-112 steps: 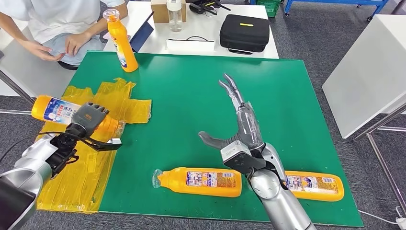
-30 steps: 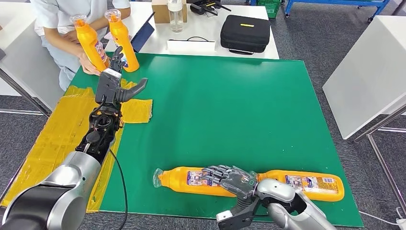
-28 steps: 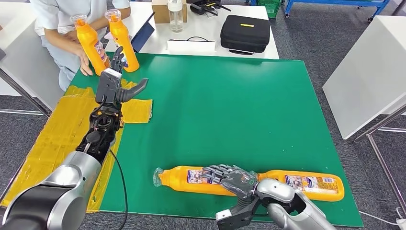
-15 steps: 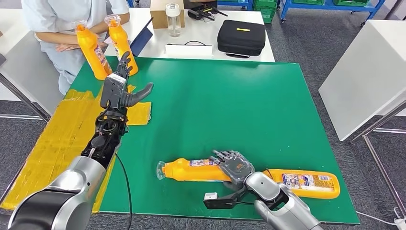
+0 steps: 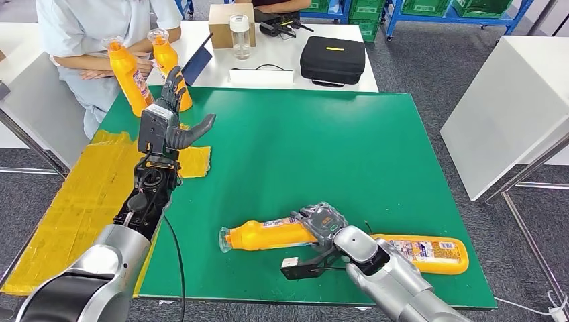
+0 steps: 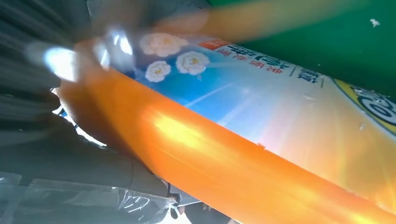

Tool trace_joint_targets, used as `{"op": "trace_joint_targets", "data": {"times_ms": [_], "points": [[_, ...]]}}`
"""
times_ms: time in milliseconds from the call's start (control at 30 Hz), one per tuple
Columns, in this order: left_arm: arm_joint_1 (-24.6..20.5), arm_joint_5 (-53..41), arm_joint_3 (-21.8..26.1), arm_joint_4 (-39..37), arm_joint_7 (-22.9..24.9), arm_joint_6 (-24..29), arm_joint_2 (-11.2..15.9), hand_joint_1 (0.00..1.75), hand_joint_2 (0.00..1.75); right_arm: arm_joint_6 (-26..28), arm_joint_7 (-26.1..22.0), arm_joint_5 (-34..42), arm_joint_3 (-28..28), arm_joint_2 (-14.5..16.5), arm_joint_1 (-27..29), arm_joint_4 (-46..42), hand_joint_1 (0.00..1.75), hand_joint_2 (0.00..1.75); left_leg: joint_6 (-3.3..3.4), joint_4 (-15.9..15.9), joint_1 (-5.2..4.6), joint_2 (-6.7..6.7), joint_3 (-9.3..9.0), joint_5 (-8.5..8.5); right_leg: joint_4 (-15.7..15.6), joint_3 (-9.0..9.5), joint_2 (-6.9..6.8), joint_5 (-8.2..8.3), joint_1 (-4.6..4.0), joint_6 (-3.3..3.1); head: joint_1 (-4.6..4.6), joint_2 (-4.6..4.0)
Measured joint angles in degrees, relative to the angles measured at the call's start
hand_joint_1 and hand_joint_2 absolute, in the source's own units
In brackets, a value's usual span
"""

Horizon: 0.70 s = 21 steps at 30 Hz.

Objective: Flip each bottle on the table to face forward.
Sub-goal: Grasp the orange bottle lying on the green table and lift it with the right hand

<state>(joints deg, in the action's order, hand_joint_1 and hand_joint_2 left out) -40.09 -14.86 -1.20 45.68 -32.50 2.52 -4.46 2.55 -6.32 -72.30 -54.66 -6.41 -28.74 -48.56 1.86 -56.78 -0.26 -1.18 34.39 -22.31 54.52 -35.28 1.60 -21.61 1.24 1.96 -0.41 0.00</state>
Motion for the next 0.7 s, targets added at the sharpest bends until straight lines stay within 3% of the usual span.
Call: {"op": "trace_joint_targets", "data": {"times_ms": [200,367,500,700], "points": [[0.28,0.45,-0.5,2.21,0.0,-0.1,-0.02,0.0,1.75,0.42,-0.84,1.5,-0.43,1.33,-1.99,3.15,1.75,1.75,-0.03,0.01,0.09,-0.16,0.86,0.36,0.0,-0.89,0.04,-0.11,-0.09,-0.02,-0.01,0.0],[1.45,1.07,-0.62,2.86,0.11,-0.93,-0.19,0.0,1.75,7.44,3.7,4.6,1.12,2.3,-0.73,4.48,1.75,1.75,-0.09,0.0,0.18,-0.16,1.06,0.79,0.02,-0.97,0.04,-0.09,-0.21,-0.02,-0.01,0.0],[3.79,1.72,-1.4,4.92,1.13,-2.27,-0.35,0.0,1.75,14.72,8.39,7.16,6.41,3.58,1.75,4.68,1.75,1.75,-0.03,-0.07,0.07,0.26,1.26,1.08,0.01,-0.69,0.0,0.75,-0.07,0.22,0.01,0.0],[6.62,1.61,-2.92,7.66,2.74,-2.52,-0.37,0.0,1.75,21.15,6.91,11.63,16.06,5.57,4.17,3.41,1.75,1.75,0.1,-0.11,-0.11,0.6,2.2,1.42,0.01,-1.19,-0.19,1.5,0.13,0.43,-0.01,0.0]]}}
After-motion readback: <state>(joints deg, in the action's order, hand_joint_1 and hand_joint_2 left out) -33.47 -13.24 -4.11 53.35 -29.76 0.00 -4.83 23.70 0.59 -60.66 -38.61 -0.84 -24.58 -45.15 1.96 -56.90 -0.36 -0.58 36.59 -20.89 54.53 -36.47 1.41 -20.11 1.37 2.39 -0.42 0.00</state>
